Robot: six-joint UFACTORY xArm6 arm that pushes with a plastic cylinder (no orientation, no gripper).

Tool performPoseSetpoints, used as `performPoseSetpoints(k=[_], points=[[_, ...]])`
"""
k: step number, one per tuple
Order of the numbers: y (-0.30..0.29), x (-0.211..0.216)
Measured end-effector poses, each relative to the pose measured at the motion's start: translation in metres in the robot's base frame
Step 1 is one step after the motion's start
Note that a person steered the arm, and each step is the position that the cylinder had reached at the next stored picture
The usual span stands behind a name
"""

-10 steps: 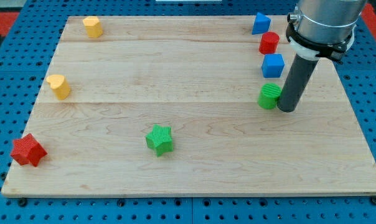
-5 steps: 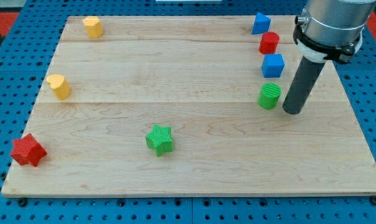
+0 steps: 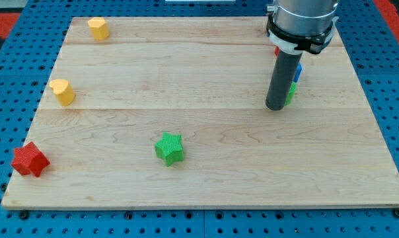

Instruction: Move the green circle to the bottom of the blue cube

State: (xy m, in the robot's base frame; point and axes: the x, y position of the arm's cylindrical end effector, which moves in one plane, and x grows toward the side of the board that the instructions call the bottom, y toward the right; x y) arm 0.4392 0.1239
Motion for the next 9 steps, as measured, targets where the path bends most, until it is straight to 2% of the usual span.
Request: performPoseSetpoints(k=[1,3,5,9], points=[[-0.023,-0.014],[0.001,-0.024],[-0.005,-0.024],[-0.157,-0.035]])
